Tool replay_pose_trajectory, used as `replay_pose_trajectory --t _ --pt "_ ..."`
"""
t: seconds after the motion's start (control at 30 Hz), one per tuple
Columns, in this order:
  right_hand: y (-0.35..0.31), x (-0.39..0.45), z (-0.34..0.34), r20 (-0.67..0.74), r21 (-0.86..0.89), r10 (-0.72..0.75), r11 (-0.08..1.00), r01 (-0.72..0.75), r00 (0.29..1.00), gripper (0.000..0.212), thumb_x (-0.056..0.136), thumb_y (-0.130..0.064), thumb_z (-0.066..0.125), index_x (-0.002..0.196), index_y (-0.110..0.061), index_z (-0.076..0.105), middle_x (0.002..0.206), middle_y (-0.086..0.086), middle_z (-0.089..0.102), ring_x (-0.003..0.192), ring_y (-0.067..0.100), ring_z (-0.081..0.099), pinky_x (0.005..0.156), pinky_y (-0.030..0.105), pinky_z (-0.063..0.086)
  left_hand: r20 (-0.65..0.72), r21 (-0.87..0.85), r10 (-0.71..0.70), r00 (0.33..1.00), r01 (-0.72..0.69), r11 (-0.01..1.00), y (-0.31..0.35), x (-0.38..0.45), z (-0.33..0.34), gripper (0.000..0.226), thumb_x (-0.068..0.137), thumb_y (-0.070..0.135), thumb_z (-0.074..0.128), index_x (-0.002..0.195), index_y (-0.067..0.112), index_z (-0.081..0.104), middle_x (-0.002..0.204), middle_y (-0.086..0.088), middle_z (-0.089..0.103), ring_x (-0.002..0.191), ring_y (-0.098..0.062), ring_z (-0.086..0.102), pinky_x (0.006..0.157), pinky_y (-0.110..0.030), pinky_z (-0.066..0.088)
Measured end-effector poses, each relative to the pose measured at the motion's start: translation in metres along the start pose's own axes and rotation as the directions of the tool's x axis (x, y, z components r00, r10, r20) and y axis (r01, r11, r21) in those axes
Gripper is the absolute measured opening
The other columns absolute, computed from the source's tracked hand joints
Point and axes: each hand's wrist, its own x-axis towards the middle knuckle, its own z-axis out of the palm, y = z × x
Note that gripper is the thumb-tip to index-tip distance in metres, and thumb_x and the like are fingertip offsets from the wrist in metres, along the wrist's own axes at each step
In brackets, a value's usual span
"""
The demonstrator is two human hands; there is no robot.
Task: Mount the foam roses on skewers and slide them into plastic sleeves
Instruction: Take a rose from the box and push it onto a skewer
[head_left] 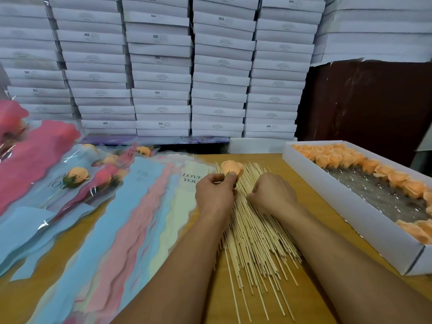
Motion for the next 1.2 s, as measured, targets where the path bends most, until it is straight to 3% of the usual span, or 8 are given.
replay_pose_trajectory --t 0.13,0.33,0.53,0.67,0.77,0.97,1.07,1.2 --pt "0.003 0.002 -0.002 0.041 0.117 0.055 0.991 -0.06 0.998 0.033 0.085 -0.032 0.076 0.064 -0.014 0.058 0.061 -0.001 0.056 0.053 0.016 0.052 0.048 0.026 0.036 0.002 -0.061 -0.036 0.999 0.036 0.997 0.002 -0.001 -0.001 0.016 0.091 0.022 0.07 0.094 0.006 0.07 0.086 -0.012 0.074 0.053 -0.008 0.063 0.059 -0.026 0.056" --pt "0.012 -0.002 -0.018 0.176 0.438 0.086 0.885 -0.156 0.981 0.023 0.087 -0.025 0.072 0.07 -0.011 0.064 0.061 0.003 0.065 0.043 0.013 0.048 0.047 0.025 0.039 0.02 -0.17 -0.106 0.994 0.108 0.979 0.005 -0.001 -0.003 0.019 0.093 0.02 0.069 0.09 0.002 0.069 0.076 -0.01 0.07 0.055 -0.012 0.061 0.054 -0.022 0.052" --pt "0.012 -0.01 -0.029 0.369 0.795 -0.036 0.53 -0.296 0.929 0.006 0.088 0.001 0.056 0.091 -0.001 0.061 0.059 0.009 0.067 0.046 0.016 0.048 0.034 0.021 0.037 0.014 -0.253 -0.135 0.991 0.134 0.958 0.007 -0.001 -0.004 0.02 0.094 0.021 0.068 0.087 0.002 0.071 0.071 -0.01 0.069 0.055 -0.013 0.06 0.051 -0.021 0.051" --pt "0.012 -0.016 -0.032 0.407 0.846 -0.121 0.424 -0.323 0.906 0.027 0.083 0.009 0.051 0.109 0.006 0.058 0.06 0.011 0.064 0.045 0.014 0.049 0.034 0.02 0.036 0.028 -0.305 -0.153 0.988 0.154 0.94 0.01 -0.002 -0.003 0.019 0.094 0.019 0.068 0.088 0.001 0.07 0.07 -0.012 0.068 0.053 -0.013 0.06 0.049 -0.02 0.05" --pt "0.011 -0.02 -0.035 0.443 0.854 -0.163 0.377 -0.36 0.882 0.035 0.08 0.009 0.05 0.112 -0.004 0.058 0.067 0.009 0.06 0.045 0.014 0.05 0.032 0.02 0.033 0.034 -0.325 -0.165 0.986 0.167 0.931 0.012 -0.003 -0.004 0.019 0.094 0.018 0.067 0.089 0.0 0.069 0.069 -0.012 0.069 0.052 -0.013 0.061 0.048 -0.021 0.051" --pt "0.007 -0.026 -0.032 0.443 0.847 -0.132 0.385 -0.366 0.887 0.012 0.099 -0.01 0.042 0.1 -0.013 0.053 0.053 -0.001 0.043 0.036 0.009 0.033 0.031 0.017 0.021 0.06 -0.349 -0.182 0.982 0.191 0.918 0.013 -0.004 -0.004 0.017 0.097 0.017 0.061 0.091 0.002 0.066 0.075 -0.015 0.067 0.054 -0.014 0.06 0.05 -0.021 0.051" --pt "0.007 -0.028 -0.03 0.37 0.862 -0.142 0.422 -0.282 0.918 0.022 0.109 -0.028 0.035 0.115 -0.022 0.056 0.048 -0.006 0.041 0.035 0.008 0.03 0.033 0.018 0.022 0.071 -0.352 -0.189 0.979 0.202 0.914 0.013 -0.003 -0.004 0.019 0.098 0.018 0.06 0.09 0.002 0.065 0.073 -0.014 0.068 0.053 -0.014 0.061 0.049 -0.02 0.051" --pt "0.005 -0.029 -0.028 0.287 0.904 -0.121 0.362 -0.227 0.95 0.025 0.106 -0.016 0.039 0.115 -0.017 0.063 0.053 -0.004 0.048 0.038 0.008 0.041 0.033 0.02 0.027 0.119 -0.385 -0.221 0.968 0.25 0.888 0.014 -0.003 -0.005 0.022 0.098 0.021 0.061 0.096 0.0 0.066 0.072 -0.012 0.069 0.052 -0.012 0.062 0.05 -0.02 0.052"
